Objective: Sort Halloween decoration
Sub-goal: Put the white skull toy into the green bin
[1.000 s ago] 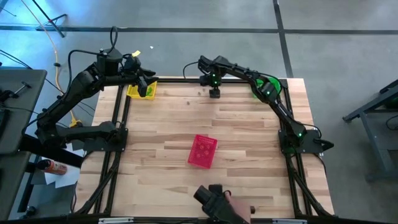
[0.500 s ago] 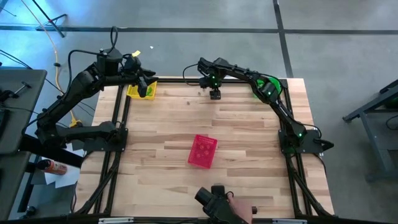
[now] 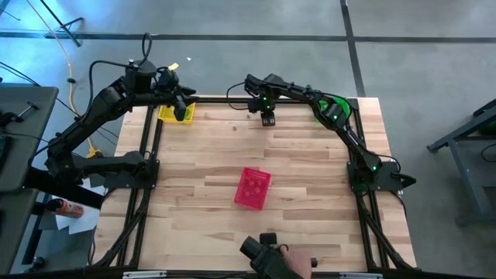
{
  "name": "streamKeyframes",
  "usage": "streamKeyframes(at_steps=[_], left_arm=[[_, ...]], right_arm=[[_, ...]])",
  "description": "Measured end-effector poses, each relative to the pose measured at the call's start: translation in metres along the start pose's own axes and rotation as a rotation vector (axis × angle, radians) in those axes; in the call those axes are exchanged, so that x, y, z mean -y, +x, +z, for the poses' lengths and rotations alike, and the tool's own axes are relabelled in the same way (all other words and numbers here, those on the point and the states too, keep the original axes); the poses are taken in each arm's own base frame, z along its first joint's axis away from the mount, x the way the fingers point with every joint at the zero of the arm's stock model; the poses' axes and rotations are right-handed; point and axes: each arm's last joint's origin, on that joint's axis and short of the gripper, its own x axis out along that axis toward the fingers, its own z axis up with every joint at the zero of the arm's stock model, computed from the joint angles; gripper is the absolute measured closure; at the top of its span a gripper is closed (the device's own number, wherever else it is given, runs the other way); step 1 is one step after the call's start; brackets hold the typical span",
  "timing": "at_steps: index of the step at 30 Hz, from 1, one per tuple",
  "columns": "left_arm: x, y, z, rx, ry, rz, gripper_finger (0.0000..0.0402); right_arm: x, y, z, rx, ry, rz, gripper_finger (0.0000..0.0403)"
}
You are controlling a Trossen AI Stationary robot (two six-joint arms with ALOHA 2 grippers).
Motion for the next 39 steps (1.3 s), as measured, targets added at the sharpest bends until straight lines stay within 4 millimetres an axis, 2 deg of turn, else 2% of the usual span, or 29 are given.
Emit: streamKeyframes(at_steps=[5, 17, 39], left_arm=[[0.0, 0.0, 0.0, -0.001, 0.016, 0.0, 0.0254], [0.0, 0.0, 0.0, -0.003, 0.017, 0.0, 0.0254], [0.0, 0.0, -0.003, -0.031, 0.018, 0.0, 0.0254]], right_arm=[[0.0, 0.0, 0.0, 0.001, 0.01, 0.0, 0.0328], [0.0, 0.0, 0.0, 0.005, 0.014, 0.009, 0.0331], [0.0, -0.028, 0.0, 0.089, 0.042, -0.012, 0.0334]])
